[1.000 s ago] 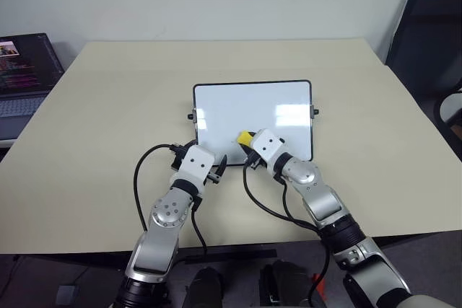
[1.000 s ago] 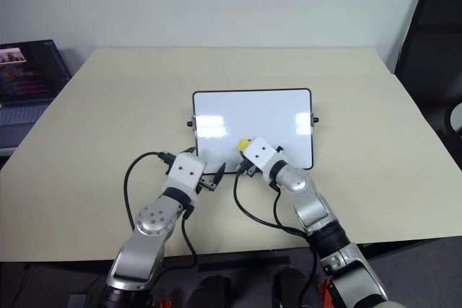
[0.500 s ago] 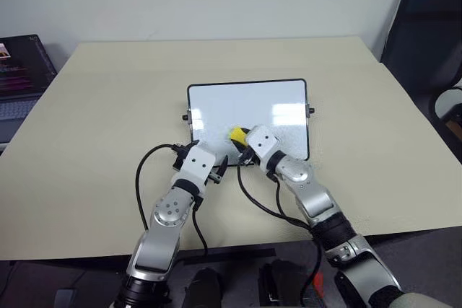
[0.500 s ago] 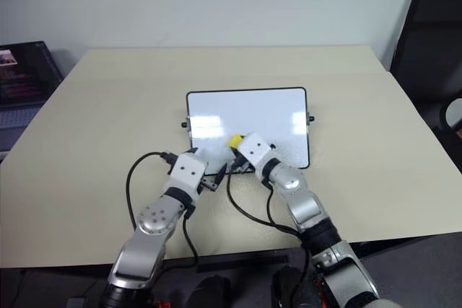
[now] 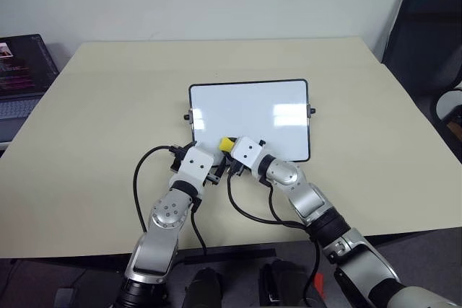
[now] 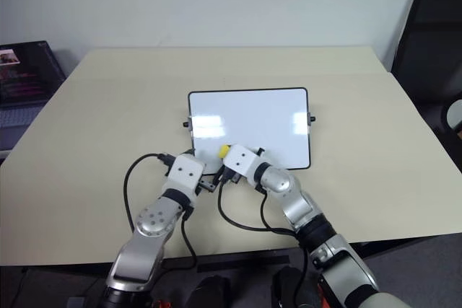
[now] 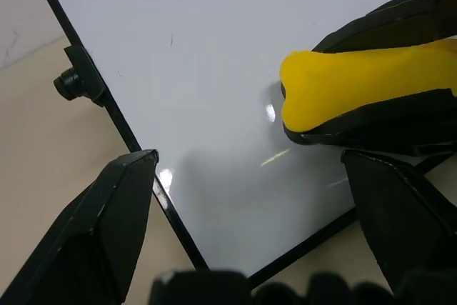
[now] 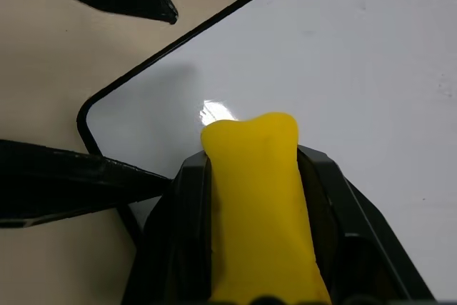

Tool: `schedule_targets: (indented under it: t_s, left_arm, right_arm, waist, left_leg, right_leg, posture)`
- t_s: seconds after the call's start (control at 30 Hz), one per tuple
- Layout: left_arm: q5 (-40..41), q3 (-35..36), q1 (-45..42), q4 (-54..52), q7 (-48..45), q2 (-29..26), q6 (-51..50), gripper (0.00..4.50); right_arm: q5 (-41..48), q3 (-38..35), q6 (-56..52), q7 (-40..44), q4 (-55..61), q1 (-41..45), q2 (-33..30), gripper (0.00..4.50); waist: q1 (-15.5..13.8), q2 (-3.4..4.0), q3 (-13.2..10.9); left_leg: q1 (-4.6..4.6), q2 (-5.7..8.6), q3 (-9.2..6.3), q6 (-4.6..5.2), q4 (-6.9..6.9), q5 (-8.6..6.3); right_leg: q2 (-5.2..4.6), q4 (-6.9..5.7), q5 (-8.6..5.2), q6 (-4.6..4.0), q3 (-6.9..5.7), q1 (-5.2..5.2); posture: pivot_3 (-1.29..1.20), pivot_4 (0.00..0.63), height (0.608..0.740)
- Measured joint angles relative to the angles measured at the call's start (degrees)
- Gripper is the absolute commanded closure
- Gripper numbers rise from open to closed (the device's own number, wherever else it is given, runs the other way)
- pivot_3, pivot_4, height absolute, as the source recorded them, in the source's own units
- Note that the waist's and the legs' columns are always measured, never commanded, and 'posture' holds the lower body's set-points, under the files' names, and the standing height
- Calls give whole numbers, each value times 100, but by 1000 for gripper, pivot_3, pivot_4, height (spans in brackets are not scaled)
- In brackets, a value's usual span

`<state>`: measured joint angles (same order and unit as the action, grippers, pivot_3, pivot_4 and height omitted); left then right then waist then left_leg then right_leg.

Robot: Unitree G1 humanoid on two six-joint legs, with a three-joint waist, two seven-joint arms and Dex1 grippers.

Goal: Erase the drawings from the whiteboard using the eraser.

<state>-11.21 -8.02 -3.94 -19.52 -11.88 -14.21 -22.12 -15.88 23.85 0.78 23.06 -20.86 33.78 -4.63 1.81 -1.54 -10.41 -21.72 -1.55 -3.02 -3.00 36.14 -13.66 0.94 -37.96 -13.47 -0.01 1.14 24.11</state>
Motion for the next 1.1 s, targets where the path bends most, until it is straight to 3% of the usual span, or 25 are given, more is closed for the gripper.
schedule_targets:
  t_s: [0.37,0.73,0.93,1.1]
  left_arm:
    - [-1,-10,-10,-30,0,32,-11,0]
    - [12,-55,-170,37,-89,6,20,0]
    - [21,-105,-242,214,-151,6,106,0]
    - [40,-130,-245,214,-179,14,142,0]
  right_arm:
    - [-99,-48,-122,-63,286,-22,-380,3220]
    - [-71,-466,-291,-38,1199,-799,-1115,3220]
    - [450,-882,-703,40,1688,-1147,-1019,3220]
    - [1054,-1343,-1092,180,2828,-1643,-1029,3220]
  waist:
    - [-31,-2,1]
    - [-26,-7,5]
    - [-22,-7,4]
    - [-23,-7,4]
  left_leg:
    - [2,7,-2,0,10,1]
    - [20,4,0,1,13,1]
    - [22,3,0,0,13,0]
    - [-21,2,-1,-3,-5,-2]
  right_leg:
    - [-1,-1,1,1,-2,-8]
    - [-1,0,0,0,-3,-30]
    - [0,8,-1,-2,-6,-35]
    - [-1,22,-2,0,-3,3]
  posture:
    - [0,150,740]
    - [0,150,740]
    - [0,150,740]
    - [0,150,740]
